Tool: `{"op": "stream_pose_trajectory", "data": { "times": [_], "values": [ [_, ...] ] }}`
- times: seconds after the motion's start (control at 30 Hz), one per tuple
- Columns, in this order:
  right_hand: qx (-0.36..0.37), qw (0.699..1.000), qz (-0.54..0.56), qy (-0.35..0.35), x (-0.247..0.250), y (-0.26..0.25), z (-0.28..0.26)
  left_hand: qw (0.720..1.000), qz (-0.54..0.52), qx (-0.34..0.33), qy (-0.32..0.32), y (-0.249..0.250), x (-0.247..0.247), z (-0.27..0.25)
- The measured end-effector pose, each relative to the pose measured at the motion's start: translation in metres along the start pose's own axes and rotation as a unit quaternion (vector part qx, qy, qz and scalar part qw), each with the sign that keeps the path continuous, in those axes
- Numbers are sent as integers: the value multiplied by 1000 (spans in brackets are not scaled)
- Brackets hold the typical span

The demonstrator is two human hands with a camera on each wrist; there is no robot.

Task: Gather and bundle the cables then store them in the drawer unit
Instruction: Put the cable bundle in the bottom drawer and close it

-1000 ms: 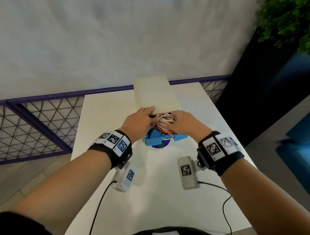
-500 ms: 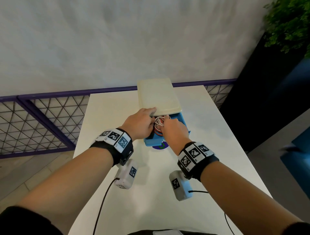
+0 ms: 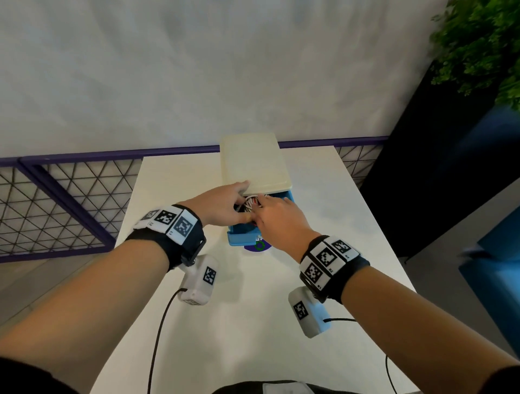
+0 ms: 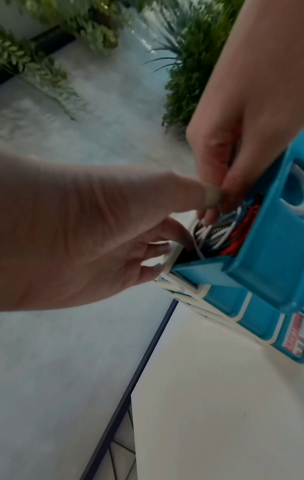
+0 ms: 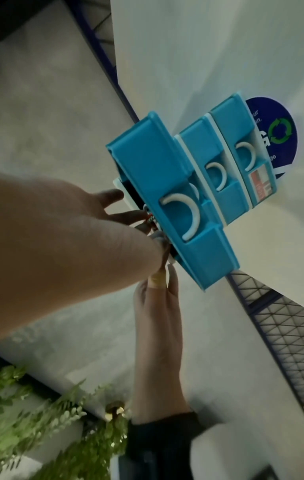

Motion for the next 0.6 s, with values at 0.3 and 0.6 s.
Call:
{"op": "stream_pose_trajectory", "data": {
  "times": [0.3, 0.6],
  "values": [
    [48, 999, -23, 2, 0, 7, -3, 984, 142, 44, -95, 5, -20, -5],
    [58, 997, 55, -22, 6, 15, 4, 986, 158, 36, -29, 4, -17, -2]
  ]
}}
Point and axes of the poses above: each hand's wrist, its own z-axis towards the middle knuckle, its own x-axis out of the back of the hand, y = z × x, the point moved 7 cm from there along z, towards the middle knuckle, and after that the axes turned 12 degrees about -y, right-handed, at the moved point
